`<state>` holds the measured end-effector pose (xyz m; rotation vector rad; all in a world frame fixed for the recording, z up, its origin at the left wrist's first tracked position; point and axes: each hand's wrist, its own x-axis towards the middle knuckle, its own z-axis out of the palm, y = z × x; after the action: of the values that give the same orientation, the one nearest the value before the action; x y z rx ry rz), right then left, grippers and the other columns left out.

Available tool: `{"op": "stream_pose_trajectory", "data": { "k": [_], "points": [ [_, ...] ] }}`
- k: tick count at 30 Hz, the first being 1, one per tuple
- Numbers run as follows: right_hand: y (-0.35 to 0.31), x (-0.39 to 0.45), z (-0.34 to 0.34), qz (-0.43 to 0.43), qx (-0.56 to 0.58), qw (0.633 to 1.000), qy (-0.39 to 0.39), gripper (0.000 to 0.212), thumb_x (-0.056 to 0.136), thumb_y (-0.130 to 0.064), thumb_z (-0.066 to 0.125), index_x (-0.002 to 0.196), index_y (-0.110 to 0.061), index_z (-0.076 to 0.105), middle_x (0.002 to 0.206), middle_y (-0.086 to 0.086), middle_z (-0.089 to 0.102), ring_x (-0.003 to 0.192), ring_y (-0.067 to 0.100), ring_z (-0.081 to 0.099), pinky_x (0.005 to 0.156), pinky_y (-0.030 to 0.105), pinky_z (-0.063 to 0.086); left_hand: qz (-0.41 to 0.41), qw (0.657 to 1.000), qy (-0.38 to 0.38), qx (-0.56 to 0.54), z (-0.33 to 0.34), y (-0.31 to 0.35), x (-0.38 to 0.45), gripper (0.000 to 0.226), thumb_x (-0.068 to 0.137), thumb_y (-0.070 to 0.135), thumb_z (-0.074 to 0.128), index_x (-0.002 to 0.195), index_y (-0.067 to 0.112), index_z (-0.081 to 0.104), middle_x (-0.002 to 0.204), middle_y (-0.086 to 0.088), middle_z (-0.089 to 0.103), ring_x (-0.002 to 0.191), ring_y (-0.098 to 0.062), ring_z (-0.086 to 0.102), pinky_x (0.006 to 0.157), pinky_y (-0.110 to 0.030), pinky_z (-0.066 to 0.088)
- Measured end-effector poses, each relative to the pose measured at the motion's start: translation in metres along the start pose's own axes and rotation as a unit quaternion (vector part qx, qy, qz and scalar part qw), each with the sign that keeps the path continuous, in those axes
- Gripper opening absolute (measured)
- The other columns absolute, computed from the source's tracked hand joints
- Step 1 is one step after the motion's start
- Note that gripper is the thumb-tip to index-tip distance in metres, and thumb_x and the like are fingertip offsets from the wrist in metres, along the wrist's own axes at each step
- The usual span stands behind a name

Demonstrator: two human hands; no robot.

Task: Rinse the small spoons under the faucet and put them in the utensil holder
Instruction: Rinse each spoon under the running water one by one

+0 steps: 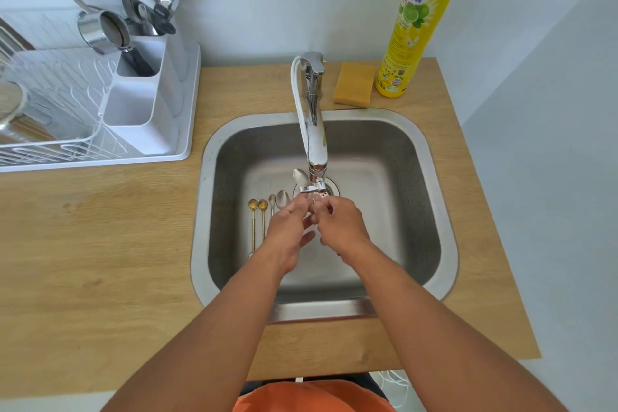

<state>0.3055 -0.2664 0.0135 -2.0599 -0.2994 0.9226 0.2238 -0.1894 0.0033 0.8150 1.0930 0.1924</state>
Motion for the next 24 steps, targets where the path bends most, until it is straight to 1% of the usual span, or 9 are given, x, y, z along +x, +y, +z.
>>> {"op": "stream_pose_trajectory", "data": {
  "k": [3,6,8,10,12,13,15,18,24],
  "points": [
    [-0.011,0.008,0.004,0.033,0.058,0.998,-0.022,0.022,0.100,-0.021,0.053,0.086,-0.018,0.070,0.071,-0.002,0.073,0.050,0.010,0.061,0.051,0.026,0.054,0.026,0.997,0.073,0.029,-0.007,-0.009,0.001,0.025,0.108,0.023,0.053,0.121,0.033,0.072,0.110,0.005,0.081,0.107,-0.019,0.075,0.094,-0.043,0.059],
    [-0.024,0.014,0.008,0.041,0.148,0.986,-0.065,0.015,0.101,-0.006,0.048,0.093,-0.007,0.061,0.072,0.004,0.066,0.049,0.011,0.057,0.052,0.029,0.057,0.026,0.975,0.168,0.143,-0.025,-0.020,0.005,0.032,0.098,0.020,0.065,0.129,0.024,0.072,0.119,-0.001,0.077,0.104,-0.022,0.074,0.094,-0.040,0.059],
    [-0.033,0.015,0.010,0.038,0.190,0.978,-0.081,0.019,0.100,0.002,0.043,0.095,-0.007,0.060,0.073,0.005,0.062,0.049,0.011,0.055,0.053,0.029,0.057,0.021,0.946,0.214,0.244,-0.039,-0.029,0.007,0.032,0.095,0.018,0.067,0.126,0.023,0.075,0.123,-0.003,0.076,0.097,-0.021,0.071,0.084,-0.030,0.059],
    [-0.038,0.016,0.012,0.038,0.225,0.969,-0.090,0.019,0.103,0.000,0.045,0.098,-0.006,0.062,0.076,0.007,0.063,0.055,0.014,0.057,0.060,0.031,0.059,0.019,0.918,0.226,0.326,-0.048,-0.035,0.009,0.028,0.097,0.018,0.065,0.121,0.023,0.078,0.122,0.001,0.076,0.084,-0.016,0.066,0.062,-0.020,0.050],
    [-0.040,0.015,0.013,0.043,0.271,0.957,-0.099,0.017,0.105,-0.003,0.049,0.100,-0.005,0.065,0.078,0.008,0.064,0.061,0.016,0.059,0.064,0.033,0.060,0.019,0.891,0.227,0.394,-0.055,-0.037,0.014,0.019,0.097,0.021,0.064,0.101,0.028,0.081,0.109,0.004,0.078,0.069,-0.011,0.063,0.053,-0.019,0.043],
    [-0.039,0.014,0.012,0.046,0.290,0.950,-0.106,0.016,0.105,-0.004,0.050,0.102,-0.005,0.065,0.079,0.008,0.065,0.063,0.016,0.060,0.065,0.033,0.061,0.022,0.874,0.224,0.430,-0.057,-0.035,0.017,0.019,0.096,0.023,0.064,0.086,0.031,0.079,0.097,0.006,0.078,0.066,-0.011,0.062,0.054,-0.020,0.044],
    [-0.035,0.013,0.010,0.051,0.313,0.941,-0.119,0.014,0.105,-0.003,0.052,0.104,-0.005,0.066,0.080,0.008,0.067,0.066,0.016,0.064,0.067,0.033,0.062,0.025,0.839,0.228,0.493,-0.058,-0.029,0.023,0.021,0.095,0.031,0.064,0.078,0.029,0.077,0.081,0.007,0.072,0.068,-0.017,0.064,0.059,-0.024,0.045],
    [-0.022,0.011,0.007,0.052,0.317,0.939,-0.120,0.013,0.105,-0.006,0.055,0.101,-0.004,0.067,0.077,0.005,0.072,0.066,0.016,0.068,0.068,0.034,0.063,0.038,0.797,0.228,0.557,-0.052,-0.017,0.033,0.021,0.091,0.037,0.061,0.082,0.028,0.077,0.086,0.000,0.071,0.078,-0.027,0.065,0.068,-0.030,0.047],
    [0.009,0.008,0.000,0.078,0.299,0.947,-0.086,0.013,0.105,-0.013,0.060,0.103,-0.004,0.069,0.085,0.011,0.074,0.068,0.020,0.070,0.067,0.035,0.064,0.064,0.758,0.205,0.616,-0.041,-0.011,0.051,0.023,0.093,0.039,0.063,0.099,0.025,0.080,0.103,-0.008,0.074,0.096,-0.033,0.071,0.073,-0.033,0.049]
  ]
}}
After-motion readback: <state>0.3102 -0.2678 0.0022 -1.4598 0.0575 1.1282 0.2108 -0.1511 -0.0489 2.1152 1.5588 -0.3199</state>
